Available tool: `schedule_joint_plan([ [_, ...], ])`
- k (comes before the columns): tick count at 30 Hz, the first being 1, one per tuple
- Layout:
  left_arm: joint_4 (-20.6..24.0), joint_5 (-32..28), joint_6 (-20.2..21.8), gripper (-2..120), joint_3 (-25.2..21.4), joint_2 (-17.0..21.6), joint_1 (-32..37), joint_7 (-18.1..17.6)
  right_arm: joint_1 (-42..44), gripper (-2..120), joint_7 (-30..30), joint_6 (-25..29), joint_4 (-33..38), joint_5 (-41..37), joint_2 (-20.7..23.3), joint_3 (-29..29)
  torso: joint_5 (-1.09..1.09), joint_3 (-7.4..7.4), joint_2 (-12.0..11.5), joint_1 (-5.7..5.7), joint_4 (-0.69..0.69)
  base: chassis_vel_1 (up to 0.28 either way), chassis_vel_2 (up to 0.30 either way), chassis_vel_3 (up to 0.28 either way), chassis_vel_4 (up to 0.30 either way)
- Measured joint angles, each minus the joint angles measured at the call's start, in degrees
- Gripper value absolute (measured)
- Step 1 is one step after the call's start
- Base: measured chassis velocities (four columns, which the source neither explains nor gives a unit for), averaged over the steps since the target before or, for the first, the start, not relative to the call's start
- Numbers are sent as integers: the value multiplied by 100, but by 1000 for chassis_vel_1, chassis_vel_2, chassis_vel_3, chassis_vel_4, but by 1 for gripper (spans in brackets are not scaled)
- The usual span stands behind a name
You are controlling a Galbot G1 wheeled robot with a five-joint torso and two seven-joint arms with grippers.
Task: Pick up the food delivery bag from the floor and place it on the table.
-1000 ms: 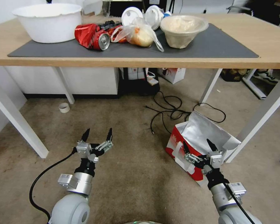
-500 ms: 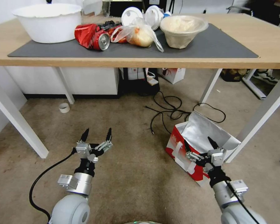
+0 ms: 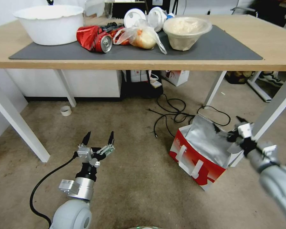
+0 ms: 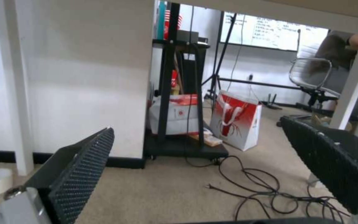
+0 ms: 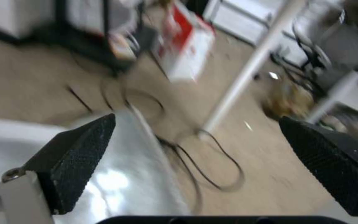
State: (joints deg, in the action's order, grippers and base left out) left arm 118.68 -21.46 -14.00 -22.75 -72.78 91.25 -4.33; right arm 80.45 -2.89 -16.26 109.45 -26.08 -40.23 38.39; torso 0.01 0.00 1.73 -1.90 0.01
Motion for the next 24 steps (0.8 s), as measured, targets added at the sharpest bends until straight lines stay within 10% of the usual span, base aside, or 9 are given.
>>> schedule_joint_plan([
  [24,-107,107,11,100,101,-95,-48,5,-3027,100,461,-393,-2548,322,376,-3189,0,0,12,-2,-2,0,0,0,0],
])
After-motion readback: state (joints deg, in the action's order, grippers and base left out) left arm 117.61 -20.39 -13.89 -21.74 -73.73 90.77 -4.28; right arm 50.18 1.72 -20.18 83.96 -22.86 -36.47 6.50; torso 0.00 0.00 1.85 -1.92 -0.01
